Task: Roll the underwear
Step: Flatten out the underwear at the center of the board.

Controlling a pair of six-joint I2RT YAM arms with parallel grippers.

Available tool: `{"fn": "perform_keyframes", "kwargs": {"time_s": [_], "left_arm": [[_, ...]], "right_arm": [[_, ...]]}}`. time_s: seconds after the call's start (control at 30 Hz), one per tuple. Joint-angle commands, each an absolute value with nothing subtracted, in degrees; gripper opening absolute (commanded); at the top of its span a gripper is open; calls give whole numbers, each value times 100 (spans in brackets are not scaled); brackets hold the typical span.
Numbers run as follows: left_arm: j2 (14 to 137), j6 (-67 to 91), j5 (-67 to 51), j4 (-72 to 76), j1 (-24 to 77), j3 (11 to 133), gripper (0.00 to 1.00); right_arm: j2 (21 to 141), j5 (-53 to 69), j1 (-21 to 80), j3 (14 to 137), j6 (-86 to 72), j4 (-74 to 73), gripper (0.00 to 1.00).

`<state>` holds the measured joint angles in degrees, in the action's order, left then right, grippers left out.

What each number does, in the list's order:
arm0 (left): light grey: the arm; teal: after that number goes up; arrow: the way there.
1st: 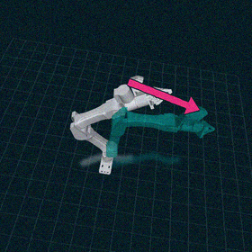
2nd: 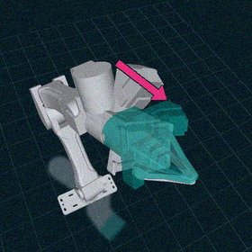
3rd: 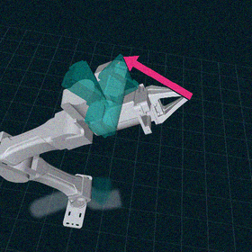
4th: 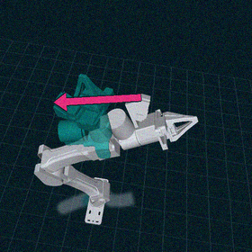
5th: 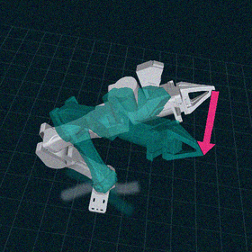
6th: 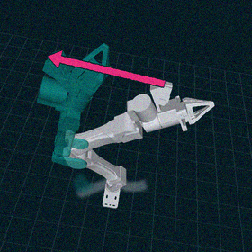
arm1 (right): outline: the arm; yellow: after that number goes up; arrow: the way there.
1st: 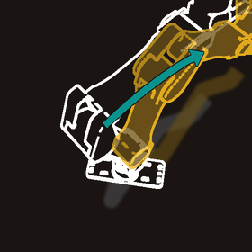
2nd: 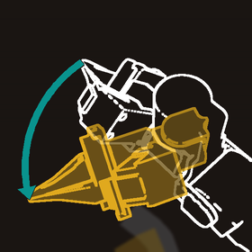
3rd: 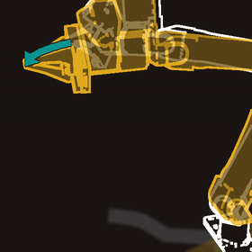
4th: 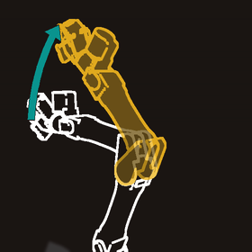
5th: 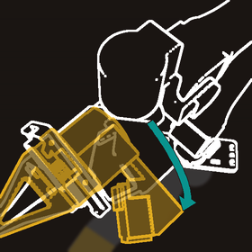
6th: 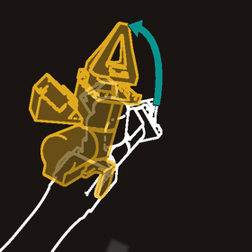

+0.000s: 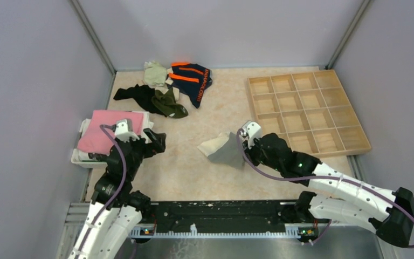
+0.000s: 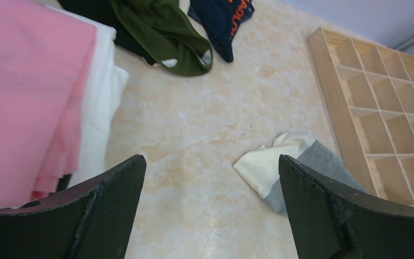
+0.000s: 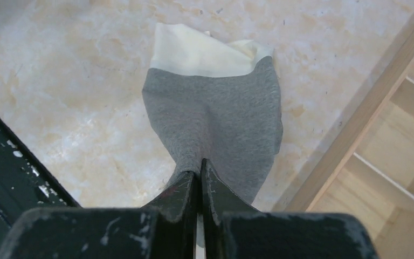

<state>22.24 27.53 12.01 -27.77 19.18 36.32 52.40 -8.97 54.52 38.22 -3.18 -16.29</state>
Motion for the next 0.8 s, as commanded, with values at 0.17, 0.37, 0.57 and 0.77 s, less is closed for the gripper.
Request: {"fn": "perform_keyframes", "kwargs": {"time_s": [0.17, 0.37, 0.57, 0.77], "left_arm": [[2882, 3487, -234, -1818, 1925, 2981, 99], [3267, 3412, -303, -1946, 1925, 3155, 99], [3054, 3233, 189, -2350, 1925, 3537, 99], [3001, 2700, 682, -2993, 1925, 4267, 99]], "right_arm": [[4530, -343, 5501, 3359, -2020, -2416, 3], [4659, -11, 5502, 3603, -2568, -2546, 50], [5310, -619, 4997, 4312, -2439, -2750, 65], [6568, -194, 4132, 4771, -1810, -2247, 68]]}}
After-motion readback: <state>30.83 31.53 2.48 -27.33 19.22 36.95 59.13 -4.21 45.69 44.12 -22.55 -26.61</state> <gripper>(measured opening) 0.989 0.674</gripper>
